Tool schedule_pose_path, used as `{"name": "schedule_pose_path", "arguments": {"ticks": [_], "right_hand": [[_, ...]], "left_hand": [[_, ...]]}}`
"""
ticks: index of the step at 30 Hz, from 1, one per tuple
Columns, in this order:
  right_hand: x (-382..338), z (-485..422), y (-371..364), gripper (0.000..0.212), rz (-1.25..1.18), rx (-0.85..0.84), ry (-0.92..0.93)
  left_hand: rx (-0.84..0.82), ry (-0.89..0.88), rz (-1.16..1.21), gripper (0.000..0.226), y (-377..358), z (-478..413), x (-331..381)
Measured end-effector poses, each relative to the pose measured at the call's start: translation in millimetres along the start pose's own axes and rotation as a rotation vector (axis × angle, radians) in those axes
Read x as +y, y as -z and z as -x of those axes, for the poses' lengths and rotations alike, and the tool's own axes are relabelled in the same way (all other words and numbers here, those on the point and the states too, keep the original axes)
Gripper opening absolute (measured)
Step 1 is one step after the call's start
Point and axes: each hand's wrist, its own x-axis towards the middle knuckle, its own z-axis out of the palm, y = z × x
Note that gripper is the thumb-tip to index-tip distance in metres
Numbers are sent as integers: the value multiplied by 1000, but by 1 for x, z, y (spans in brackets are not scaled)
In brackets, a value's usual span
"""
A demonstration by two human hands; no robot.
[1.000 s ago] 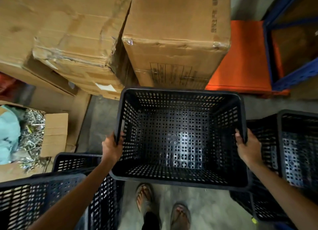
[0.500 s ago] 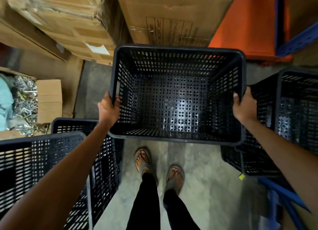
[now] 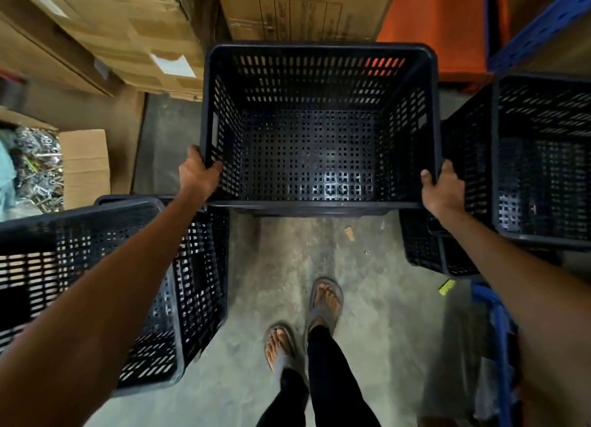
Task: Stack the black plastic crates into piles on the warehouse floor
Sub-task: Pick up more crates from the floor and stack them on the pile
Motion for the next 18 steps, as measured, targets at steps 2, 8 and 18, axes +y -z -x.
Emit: {"name": "schedule_pose_path", "arguments": {"ticks": [2,8,18], "right_hand": [[5,6,-3,60,-59,-13,-18],[6,-4,-7,52,-200,16,35],[0,-3,-7,49,-297,117,49]], "left_hand": [[42,-13,-8,37,-8,16,-13],[160,-71,11,37,-20,17,-20],[193,-122,-17,40,-19,13,-11]]}}
